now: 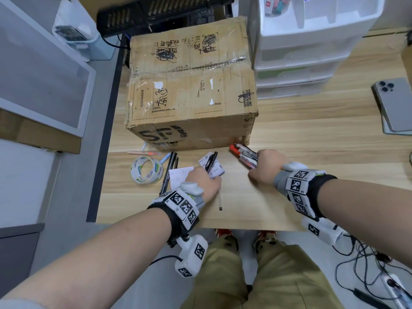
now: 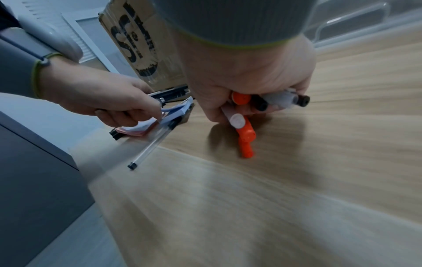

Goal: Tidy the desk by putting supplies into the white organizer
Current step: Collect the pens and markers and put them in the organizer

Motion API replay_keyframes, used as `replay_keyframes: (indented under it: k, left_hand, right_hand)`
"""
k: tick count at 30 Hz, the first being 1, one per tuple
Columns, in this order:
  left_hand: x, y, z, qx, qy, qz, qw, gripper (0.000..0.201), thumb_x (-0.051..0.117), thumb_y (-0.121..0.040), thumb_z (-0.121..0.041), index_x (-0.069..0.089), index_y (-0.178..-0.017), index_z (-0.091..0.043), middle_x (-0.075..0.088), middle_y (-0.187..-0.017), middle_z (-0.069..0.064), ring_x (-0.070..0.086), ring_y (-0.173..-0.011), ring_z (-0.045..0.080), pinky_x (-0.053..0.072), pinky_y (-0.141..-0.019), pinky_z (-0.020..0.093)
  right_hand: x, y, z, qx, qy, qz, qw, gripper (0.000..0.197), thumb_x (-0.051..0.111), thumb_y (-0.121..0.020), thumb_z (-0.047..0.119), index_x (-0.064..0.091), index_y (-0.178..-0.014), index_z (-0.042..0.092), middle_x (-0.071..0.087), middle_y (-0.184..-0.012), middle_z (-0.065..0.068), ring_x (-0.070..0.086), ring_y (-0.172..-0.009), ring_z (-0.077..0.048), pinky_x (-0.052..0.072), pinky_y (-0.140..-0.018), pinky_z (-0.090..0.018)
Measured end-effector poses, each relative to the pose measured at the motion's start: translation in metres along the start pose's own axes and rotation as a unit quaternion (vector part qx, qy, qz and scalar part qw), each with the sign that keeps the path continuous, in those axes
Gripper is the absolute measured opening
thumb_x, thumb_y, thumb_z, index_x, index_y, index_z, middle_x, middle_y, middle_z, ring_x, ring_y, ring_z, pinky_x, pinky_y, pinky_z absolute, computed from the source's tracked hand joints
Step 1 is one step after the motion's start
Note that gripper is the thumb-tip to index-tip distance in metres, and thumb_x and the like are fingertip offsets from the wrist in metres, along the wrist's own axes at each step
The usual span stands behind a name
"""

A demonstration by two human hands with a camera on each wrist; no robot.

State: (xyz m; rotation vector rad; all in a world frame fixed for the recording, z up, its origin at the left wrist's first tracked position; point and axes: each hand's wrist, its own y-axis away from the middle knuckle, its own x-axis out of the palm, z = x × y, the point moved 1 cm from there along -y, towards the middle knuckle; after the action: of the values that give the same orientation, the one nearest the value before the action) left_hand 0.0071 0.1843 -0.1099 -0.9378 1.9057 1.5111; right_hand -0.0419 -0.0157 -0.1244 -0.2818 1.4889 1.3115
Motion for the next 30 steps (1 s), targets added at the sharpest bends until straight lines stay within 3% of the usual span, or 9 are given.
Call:
replay_keyframes:
  k: [2, 6, 11, 15, 17, 20, 24, 27, 30]
  left_hand:
    - [-0.002, 0.006, -0.002, 0.019, -0.021, 0.004, 1.000, 0.030, 0.062, -0.081, -0.040, 0.051, -0.069, -0.015, 0.054, -0.062, -0.001, 0.049, -0.051, 0.016, 0.032, -0.044, 0.022]
    - [0.010, 0.008, -0.009, 0.047, -0.091, 0.030, 0.994, 0.040, 0.066, -0.078, -0.047, 0.047, -0.062, -0.016, 0.050, -0.056, 0.000, 0.046, -0.049, 0.017, 0.031, -0.045, 0.022]
    - [0.011, 0.007, -0.019, 0.024, -0.131, 0.050, 0.990, 0.028, 0.061, -0.086, -0.026, 0.047, -0.065, -0.014, 0.049, -0.063, 0.000, 0.053, -0.062, 0.020, 0.035, -0.050, 0.023]
    - [0.017, 0.017, -0.034, 0.023, -0.107, 0.044, 0.993, 0.021, 0.061, -0.078, -0.031, 0.051, -0.068, -0.016, 0.053, -0.064, 0.000, 0.057, -0.063, 0.019, 0.047, -0.059, 0.024]
    - [0.021, 0.022, -0.043, 0.051, -0.083, 0.057, 0.994, 0.023, 0.057, -0.084, -0.034, 0.052, -0.071, -0.015, 0.053, -0.067, 0.002, 0.057, -0.067, 0.022, 0.041, -0.058, 0.025]
    - [0.019, 0.027, -0.061, 0.104, -0.012, 0.101, 0.989, 0.024, 0.051, -0.094, -0.030, 0.060, -0.085, -0.011, 0.058, -0.076, 0.007, 0.055, -0.073, 0.026, 0.037, -0.060, 0.027]
    - [0.015, 0.029, -0.093, 0.161, 0.075, 0.126, 0.976, 0.027, 0.045, -0.101, -0.029, 0.050, -0.077, -0.017, 0.055, -0.070, 0.003, 0.053, -0.070, 0.024, 0.036, -0.061, 0.029]
    - [0.010, 0.031, -0.119, 0.157, 0.148, 0.148, 0.965, 0.023, 0.044, -0.100, -0.029, 0.048, -0.082, -0.016, 0.049, -0.064, 0.004, 0.048, -0.059, 0.023, 0.038, -0.055, 0.029]
    - [0.003, 0.035, -0.147, 0.152, 0.192, 0.176, 0.954, 0.017, 0.044, -0.088, -0.028, 0.045, -0.074, -0.016, 0.045, -0.056, 0.005, 0.044, -0.043, 0.023, 0.036, -0.043, 0.026]
  right_hand:
    - [-0.005, -0.001, -0.009, 0.000, 0.010, -0.005, 1.000, 0.022, 0.063, -0.068, 0.040, 0.057, -0.078, 0.022, 0.059, -0.070, 0.001, 0.057, -0.059, -0.018, 0.047, -0.055, -0.025]
    - [-0.011, 0.001, -0.021, -0.002, -0.003, -0.001, 1.000, 0.021, 0.067, -0.067, 0.038, 0.060, -0.077, 0.020, 0.063, -0.070, -0.001, 0.061, -0.059, -0.021, 0.051, -0.052, -0.026]
    - [-0.014, 0.004, -0.030, -0.004, -0.020, 0.023, 1.000, 0.026, 0.070, -0.066, 0.041, 0.061, -0.076, 0.019, 0.064, -0.068, -0.001, 0.063, -0.058, -0.020, 0.054, -0.053, -0.026]
    - [-0.022, 0.008, -0.041, 0.002, -0.085, 0.068, 0.994, 0.035, 0.077, -0.067, 0.044, 0.059, -0.076, 0.015, 0.063, -0.069, -0.002, 0.062, -0.061, -0.019, 0.049, -0.051, -0.025]
    - [-0.026, 0.010, -0.047, 0.013, -0.144, 0.102, 0.984, 0.039, 0.079, -0.066, 0.042, 0.063, -0.080, 0.010, 0.067, -0.070, -0.007, 0.062, -0.060, -0.022, 0.047, -0.049, -0.026]
    - [-0.034, 0.016, -0.059, 0.033, -0.253, 0.141, 0.957, 0.043, 0.075, -0.060, 0.034, 0.066, -0.084, -0.001, 0.071, -0.072, -0.022, 0.058, -0.053, -0.026, 0.042, -0.046, -0.026]
    - [-0.044, 0.024, -0.076, 0.065, -0.401, 0.126, 0.905, 0.017, 0.070, -0.068, 0.012, 0.063, -0.080, 0.002, 0.061, -0.060, -0.012, 0.054, -0.045, -0.022, 0.042, -0.046, -0.023]
    - [-0.046, 0.024, -0.081, 0.075, -0.545, 0.113, 0.827, 0.027, 0.067, -0.064, 0.008, 0.061, -0.090, 0.003, 0.059, -0.060, -0.009, 0.054, -0.050, -0.021, 0.044, -0.049, -0.026]
    - [-0.056, 0.026, -0.082, 0.045, -0.648, 0.139, 0.748, 0.026, 0.068, -0.070, 0.009, 0.053, -0.091, 0.009, 0.051, -0.061, -0.007, 0.045, -0.050, -0.017, 0.039, -0.047, -0.026]
